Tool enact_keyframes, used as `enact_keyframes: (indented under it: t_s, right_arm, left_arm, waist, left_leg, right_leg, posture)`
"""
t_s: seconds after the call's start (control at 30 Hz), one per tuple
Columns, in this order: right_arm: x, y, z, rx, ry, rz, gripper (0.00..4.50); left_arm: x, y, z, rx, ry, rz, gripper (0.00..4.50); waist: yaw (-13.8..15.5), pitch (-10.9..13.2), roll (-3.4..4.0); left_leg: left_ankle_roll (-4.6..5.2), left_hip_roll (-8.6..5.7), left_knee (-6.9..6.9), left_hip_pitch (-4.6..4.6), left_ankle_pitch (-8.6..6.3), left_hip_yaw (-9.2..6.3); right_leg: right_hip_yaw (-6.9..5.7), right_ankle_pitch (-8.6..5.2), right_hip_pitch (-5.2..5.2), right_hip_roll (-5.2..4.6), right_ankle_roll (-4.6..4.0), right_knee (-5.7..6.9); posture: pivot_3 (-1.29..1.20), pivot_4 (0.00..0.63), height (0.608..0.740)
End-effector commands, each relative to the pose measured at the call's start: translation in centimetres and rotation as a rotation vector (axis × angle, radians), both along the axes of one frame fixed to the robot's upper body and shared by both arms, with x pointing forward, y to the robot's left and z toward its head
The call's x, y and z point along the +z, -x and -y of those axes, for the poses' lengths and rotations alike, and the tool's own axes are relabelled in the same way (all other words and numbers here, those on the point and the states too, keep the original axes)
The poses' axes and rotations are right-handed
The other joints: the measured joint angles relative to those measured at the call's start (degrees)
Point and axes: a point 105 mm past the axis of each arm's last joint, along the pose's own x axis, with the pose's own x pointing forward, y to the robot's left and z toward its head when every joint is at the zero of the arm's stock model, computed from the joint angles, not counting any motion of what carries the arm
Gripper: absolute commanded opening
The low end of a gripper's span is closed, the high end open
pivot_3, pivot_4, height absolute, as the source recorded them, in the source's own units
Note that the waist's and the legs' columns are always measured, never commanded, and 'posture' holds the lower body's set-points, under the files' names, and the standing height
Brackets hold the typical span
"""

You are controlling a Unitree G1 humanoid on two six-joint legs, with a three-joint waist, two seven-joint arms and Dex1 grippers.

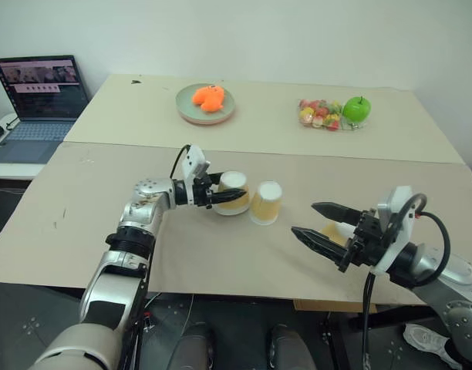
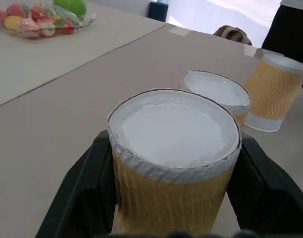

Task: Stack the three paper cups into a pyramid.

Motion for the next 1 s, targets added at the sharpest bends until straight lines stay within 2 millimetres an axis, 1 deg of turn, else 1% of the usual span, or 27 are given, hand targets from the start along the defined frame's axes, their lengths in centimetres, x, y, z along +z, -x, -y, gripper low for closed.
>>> enact_keyframes:
  t_s: [0.03, 0.07, 0.13, 0.17, 0.23, 0.33, 0.4, 0.47, 0.53, 0.67, 0.7, 0.77, 0.83, 0.87, 0.9, 1.0]
  right_arm:
    - [1.3, 0.2, 0.0, 0.000, -0.013, 0.066, 4.50]
    - [1.3, 0.2, 0.1, -0.001, -0.012, 0.066, 4.50]
    - [1.3, 0.2, 0.0, 0.000, -0.014, 0.067, 4.50]
    - [1.3, 0.2, 0.0, 0.000, -0.015, 0.067, 4.50]
    - [1.3, 0.2, 0.1, -0.001, -0.017, 0.068, 4.50]
    - [1.4, 0.2, 0.1, -0.004, -0.020, 0.069, 4.50]
    - [1.4, 0.2, 0.1, -0.004, -0.021, 0.069, 4.50]
    - [1.4, 0.3, 0.1, -0.004, -0.022, 0.069, 4.50]
    - [1.3, 0.3, 0.1, -0.004, -0.022, 0.067, 4.50]
    - [1.3, 0.2, 0.2, -0.003, -0.023, 0.065, 4.50]
    - [1.3, 0.1, 0.2, -0.004, -0.024, 0.064, 4.50]
    - [1.3, -0.1, 0.4, -0.005, -0.025, 0.063, 4.50]
    - [1.3, -0.5, 1.1, -0.033, -0.017, 0.068, 4.50]
    - [1.4, -0.7, 1.7, -0.057, -0.008, 0.077, 4.50]
    - [1.5, -1.0, 2.3, -0.084, 0.006, 0.085, 4.50]
    - [2.8, -1.2, 5.4, -0.187, 0.034, 0.120, 4.50]
  left_arm:
    - [-0.4, 0.2, 0.4, -0.014, -0.028, 0.012, 2.51]
    - [-0.5, 0.2, 0.4, -0.017, -0.029, 0.004, 2.51]
    - [-0.3, 0.2, 0.5, -0.015, -0.023, 0.007, 3.45]
    - [-0.2, -0.1, 0.5, 0.014, -0.035, 0.030, 3.56]
    - [0.1, -0.5, 0.4, 0.047, -0.016, 0.056, 4.30]
    - [0.9, -0.1, 0.4, 0.026, 0.035, 0.042, 4.30]
    - [1.8, 0.1, 0.5, 0.026, 0.064, 0.055, 4.30]
    - [3.6, 0.2, 0.5, 0.032, 0.124, 0.077, 4.30]
    - [5.8, 0.7, 0.3, 0.029, 0.195, 0.085, 4.30]
    - [8.7, 1.8, -0.2, 0.012, 0.284, 0.073, 4.30]
    - [10.1, 2.3, -0.5, 0.002, 0.323, 0.076, 4.30]
    - [12.3, 3.2, -1.2, -0.011, 0.374, 0.092, 4.30]
    - [14.0, 4.2, -1.8, -0.024, 0.391, 0.137, 4.30]
    - [14.6, 5.0, -1.8, -0.051, 0.376, 0.159, 4.30]
    - [14.7, 5.8, -1.7, -0.085, 0.350, 0.178, 4.30]
    - [14.0, 8.0, -0.7, -0.201, 0.228, 0.193, 4.30]
  waist:
    - [0.00, 0.00, 0.00]
    - [0.00, 0.00, 0.00]
    - [0.01, 0.00, 0.00]
    - [0.02, 0.00, 0.00]
    - [0.03, 0.00, 0.00]
    - [0.00, 0.00, 0.00]
    - [-0.01, 0.00, 0.00]
    - [-0.01, 0.00, 0.00]
    - [-0.02, 0.00, 0.00]
    - [-0.05, 0.00, 0.00]
    - [-0.05, 0.00, 0.00]
    - [-0.08, 0.00, 0.00]
    - [-0.16, 0.00, 0.00]
    - [-0.14, 0.00, 0.00]
    - [-0.14, 0.00, 0.01]
    - [0.05, 0.01, 0.02]
  left_leg:
    - [0.00, 0.00, 0.00, 0.00, 0.00, 0.00]
    - [0.00, 0.00, 0.00, 0.00, 0.00, 0.00]
    - [0.00, 0.01, 0.00, 0.00, 0.00, 0.00]
    - [0.00, 0.00, 0.00, 0.01, 0.00, 0.00]
    - [0.00, 0.00, 0.01, 0.01, 0.00, -0.01]
    - [0.00, 0.00, 0.01, 0.00, 0.00, -0.01]
    - [0.00, 0.01, 0.00, -0.01, 0.00, -0.01]
    - [0.00, 0.02, 0.00, -0.06, 0.00, -0.01]
    - [0.00, 0.03, 0.01, -0.08, 0.00, -0.03]
    - [0.00, 0.03, 0.02, -0.06, 0.00, -0.04]
    - [0.00, 0.03, 0.02, -0.06, 0.00, -0.05]
    - [0.00, 0.03, 0.02, -0.07, 0.00, -0.05]
    - [0.00, 0.05, 0.01, -0.06, 0.00, -0.06]
    - [-0.01, 0.04, 0.01, -0.05, 0.00, -0.06]
    - [-0.01, 0.04, 0.01, -0.05, 0.01, -0.06]
    - [-0.02, 0.01, 0.00, -0.01, 0.01, -0.03]
  right_leg:
    - [0.00, 0.00, 0.00, 0.00, 0.00, 0.00]
    - [0.00, 0.00, 0.00, 0.00, 0.00, 0.00]
    - [0.00, 0.00, 0.00, 0.00, 0.00, 0.00]
    - [0.00, 0.00, 0.01, 0.00, 0.00, 0.00]
    - [0.00, 0.00, 0.01, 0.00, 0.00, 0.00]
    - [0.00, 0.00, 0.01, 0.00, 0.00, 0.00]
    - [0.00, 0.00, -0.02, 0.00, 0.00, 0.00]
    - [0.00, 0.00, -0.06, 0.00, 0.00, 0.00]
    - [0.00, 0.00, -0.08, 0.00, 0.00, 0.01]
    - [0.02, 0.00, -0.07, 0.00, 0.00, 0.02]
    - [0.01, 0.00, -0.07, 0.00, 0.00, 0.03]
    - [0.01, 0.00, -0.07, 0.00, 0.00, 0.03]
    - [0.02, 0.00, -0.07, 0.00, 0.00, 0.03]
    - [0.02, 0.00, -0.08, 0.00, 0.00, 0.03]
    - [0.02, 0.00, -0.07, 0.00, 0.00, 0.03]
    - [0.05, 0.00, -0.03, 0.00, 0.00, 0.01]
  posture:
    - [0.00, 0.150, 0.676]
    - [0.00, 0.150, 0.676]
    - [0.00, 0.150, 0.676]
    - [0.00, 0.150, 0.676]
    - [0.00, 0.150, 0.676]
    - [0.00, 0.150, 0.676]
    - [0.00, 0.150, 0.676]
    - [0.00, 0.150, 0.676]
    - [0.00, 0.150, 0.676]
    - [0.00, 0.150, 0.676]
    - [0.00, 0.150, 0.676]
    - [0.00, 0.150, 0.676]
    - [0.00, 0.150, 0.676]
    - [0.00, 0.150, 0.676]
    - [0.00, 0.150, 0.676]
    - [0.00, 0.150, 0.676]
